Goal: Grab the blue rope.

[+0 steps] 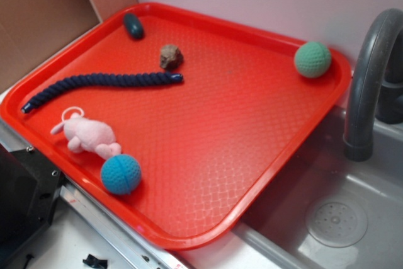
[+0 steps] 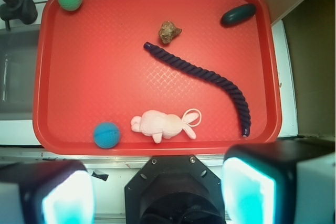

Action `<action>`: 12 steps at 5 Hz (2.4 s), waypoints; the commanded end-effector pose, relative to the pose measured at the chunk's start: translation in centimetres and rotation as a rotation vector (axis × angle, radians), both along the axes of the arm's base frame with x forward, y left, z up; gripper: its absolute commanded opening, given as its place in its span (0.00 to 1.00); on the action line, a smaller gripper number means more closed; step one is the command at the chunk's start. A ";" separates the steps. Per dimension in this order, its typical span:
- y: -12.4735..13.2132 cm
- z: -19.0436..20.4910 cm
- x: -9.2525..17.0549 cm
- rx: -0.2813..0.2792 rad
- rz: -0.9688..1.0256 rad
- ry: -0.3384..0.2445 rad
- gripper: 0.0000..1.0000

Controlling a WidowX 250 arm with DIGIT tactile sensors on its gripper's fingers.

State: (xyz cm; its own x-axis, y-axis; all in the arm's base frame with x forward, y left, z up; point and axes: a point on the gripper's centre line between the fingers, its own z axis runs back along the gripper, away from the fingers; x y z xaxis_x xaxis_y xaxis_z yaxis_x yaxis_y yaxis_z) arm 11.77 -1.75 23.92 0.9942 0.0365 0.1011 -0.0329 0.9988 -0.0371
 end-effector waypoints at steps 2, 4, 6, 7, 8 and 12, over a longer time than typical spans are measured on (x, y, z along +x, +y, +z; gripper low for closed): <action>0.8 -0.9 0.7 0.045 -0.057 -0.036 1.00; 3.2 -3.9 2.9 0.044 -0.472 -0.124 1.00; 6.5 -8.5 6.0 -0.046 -0.839 -0.148 1.00; 7.5 -10.5 6.9 -0.014 -0.885 -0.103 1.00; 8.2 -13.3 7.7 0.048 -0.881 -0.073 1.00; 9.5 -22.2 8.4 0.017 -0.868 0.067 1.00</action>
